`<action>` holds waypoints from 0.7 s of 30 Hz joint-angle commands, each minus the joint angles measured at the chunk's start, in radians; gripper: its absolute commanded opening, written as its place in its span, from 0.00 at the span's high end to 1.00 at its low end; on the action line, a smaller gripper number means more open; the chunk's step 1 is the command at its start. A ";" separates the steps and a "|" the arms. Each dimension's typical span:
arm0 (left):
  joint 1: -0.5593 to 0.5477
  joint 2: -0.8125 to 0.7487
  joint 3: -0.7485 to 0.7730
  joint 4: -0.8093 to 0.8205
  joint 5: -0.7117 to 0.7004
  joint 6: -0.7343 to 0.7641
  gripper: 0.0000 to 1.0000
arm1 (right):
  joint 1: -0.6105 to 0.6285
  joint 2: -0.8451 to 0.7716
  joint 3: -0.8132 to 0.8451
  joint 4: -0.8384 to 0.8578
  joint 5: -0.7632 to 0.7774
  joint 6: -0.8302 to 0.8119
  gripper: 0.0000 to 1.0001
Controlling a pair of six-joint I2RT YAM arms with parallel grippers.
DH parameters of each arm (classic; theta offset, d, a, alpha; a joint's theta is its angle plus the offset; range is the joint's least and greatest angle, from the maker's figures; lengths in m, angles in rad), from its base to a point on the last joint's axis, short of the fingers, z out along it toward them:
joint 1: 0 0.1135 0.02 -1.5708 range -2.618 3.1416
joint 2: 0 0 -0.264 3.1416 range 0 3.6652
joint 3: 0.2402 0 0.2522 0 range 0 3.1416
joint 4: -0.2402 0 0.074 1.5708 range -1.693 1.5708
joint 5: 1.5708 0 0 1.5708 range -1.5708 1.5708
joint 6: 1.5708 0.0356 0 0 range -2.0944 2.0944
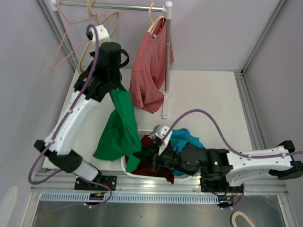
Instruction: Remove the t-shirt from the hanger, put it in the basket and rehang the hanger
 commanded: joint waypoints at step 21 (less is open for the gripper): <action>0.087 0.004 0.307 -0.174 0.265 0.001 0.99 | -0.301 0.153 0.084 -0.053 -0.161 0.073 1.00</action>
